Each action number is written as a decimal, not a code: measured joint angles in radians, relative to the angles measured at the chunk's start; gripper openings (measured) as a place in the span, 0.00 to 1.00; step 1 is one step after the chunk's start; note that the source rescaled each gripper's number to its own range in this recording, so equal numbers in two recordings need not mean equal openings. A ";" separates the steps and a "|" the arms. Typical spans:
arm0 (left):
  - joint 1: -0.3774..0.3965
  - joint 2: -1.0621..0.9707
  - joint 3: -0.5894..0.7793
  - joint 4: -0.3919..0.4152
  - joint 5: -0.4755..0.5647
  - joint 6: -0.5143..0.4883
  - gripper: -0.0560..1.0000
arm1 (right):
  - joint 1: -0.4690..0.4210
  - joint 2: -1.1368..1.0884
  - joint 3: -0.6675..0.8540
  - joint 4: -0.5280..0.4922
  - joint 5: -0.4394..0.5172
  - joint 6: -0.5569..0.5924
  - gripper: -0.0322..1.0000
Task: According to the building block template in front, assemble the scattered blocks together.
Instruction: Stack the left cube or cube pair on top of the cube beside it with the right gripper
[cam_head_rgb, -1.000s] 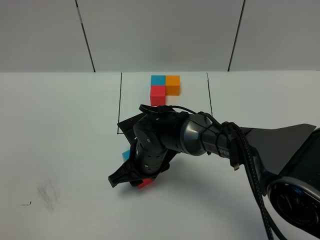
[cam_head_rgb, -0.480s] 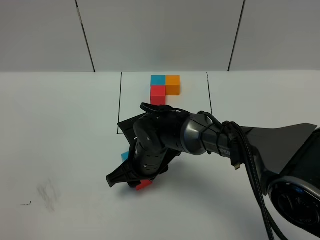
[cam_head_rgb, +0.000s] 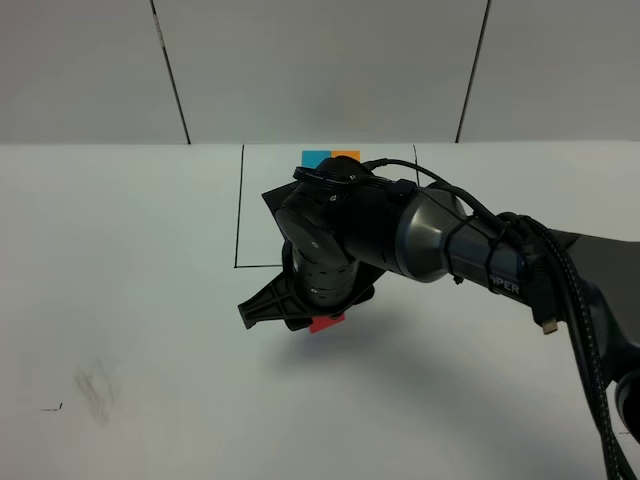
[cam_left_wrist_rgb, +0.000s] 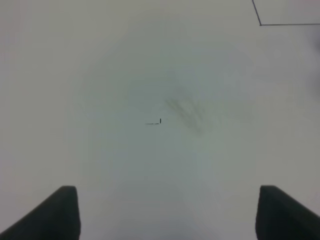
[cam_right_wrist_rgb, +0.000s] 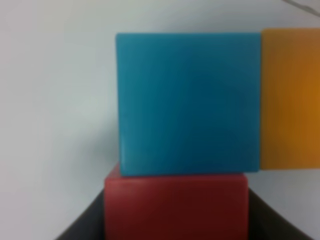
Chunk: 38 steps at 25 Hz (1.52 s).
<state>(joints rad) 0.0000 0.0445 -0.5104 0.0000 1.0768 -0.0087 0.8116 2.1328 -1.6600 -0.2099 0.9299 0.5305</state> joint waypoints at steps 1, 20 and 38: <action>0.000 0.000 0.000 0.000 0.000 0.000 0.60 | 0.000 0.000 0.000 -0.015 0.014 0.022 0.03; 0.000 0.000 0.000 0.164 -0.017 0.000 0.60 | -0.017 -0.001 0.000 0.000 0.008 0.206 0.03; 0.000 0.000 0.000 0.185 -0.030 -0.001 0.60 | -0.017 0.043 0.000 0.051 -0.089 0.206 0.03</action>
<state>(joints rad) 0.0000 0.0445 -0.5104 0.1855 1.0466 -0.0098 0.7944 2.1756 -1.6600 -0.1585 0.8411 0.7360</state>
